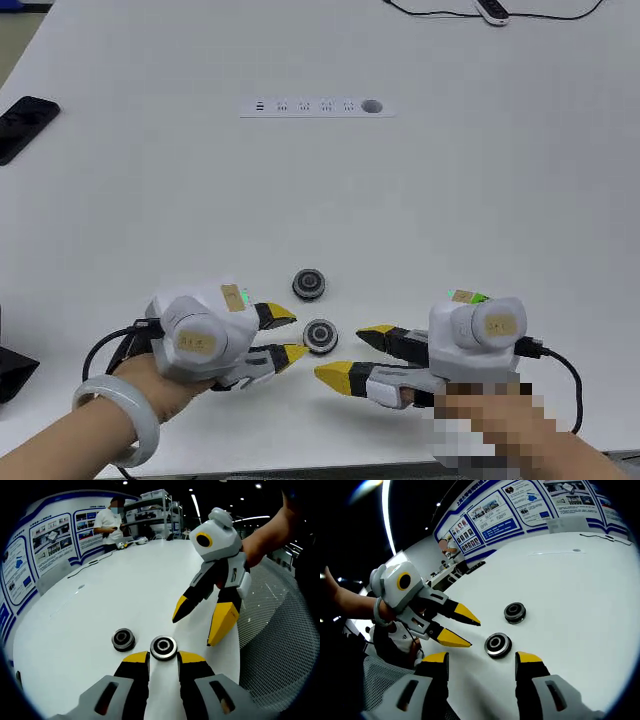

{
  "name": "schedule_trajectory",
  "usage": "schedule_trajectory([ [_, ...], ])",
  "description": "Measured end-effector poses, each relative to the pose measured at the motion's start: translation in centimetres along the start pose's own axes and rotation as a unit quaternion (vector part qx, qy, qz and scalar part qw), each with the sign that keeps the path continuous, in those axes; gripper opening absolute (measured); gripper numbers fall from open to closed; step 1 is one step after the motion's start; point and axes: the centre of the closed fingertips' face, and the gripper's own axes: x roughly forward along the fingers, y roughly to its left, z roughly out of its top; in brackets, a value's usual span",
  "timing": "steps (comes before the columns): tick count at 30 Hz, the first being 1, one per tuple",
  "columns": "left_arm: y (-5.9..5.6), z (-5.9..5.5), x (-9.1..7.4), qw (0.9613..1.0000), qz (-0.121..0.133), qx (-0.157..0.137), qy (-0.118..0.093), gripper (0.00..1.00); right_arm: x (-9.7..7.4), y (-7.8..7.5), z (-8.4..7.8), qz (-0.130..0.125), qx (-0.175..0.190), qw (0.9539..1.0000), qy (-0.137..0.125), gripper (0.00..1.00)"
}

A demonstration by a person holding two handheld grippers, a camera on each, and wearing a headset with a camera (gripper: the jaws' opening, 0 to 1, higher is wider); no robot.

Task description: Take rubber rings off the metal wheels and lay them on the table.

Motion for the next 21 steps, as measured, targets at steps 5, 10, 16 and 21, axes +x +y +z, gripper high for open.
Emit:
schedule_trajectory([
  [5,-0.4,0.1,0.9,0.9999,-0.008,0.008,0.01,0.19,0.2,0.0,0.0,0.003,0.004,1.0,-0.001,0.54],
  [10,-0.1,0.0,1.4,0.9997,-0.007,0.014,0.021,0.2,0.5,0.1,0.1,0.006,0.005,1.0,-0.002,0.54],
  [16,0.1,0.3,2.1,0.9995,-0.009,0.019,0.025,0.15,0.7,0.1,0.1,0.008,0.007,0.9999,-0.004,0.54],
  [21,0.0,0.2,2.5,0.9992,-0.016,0.021,0.03,0.17,0.7,-0.1,0.0,0.009,0.01,0.9999,-0.005,0.54],
])
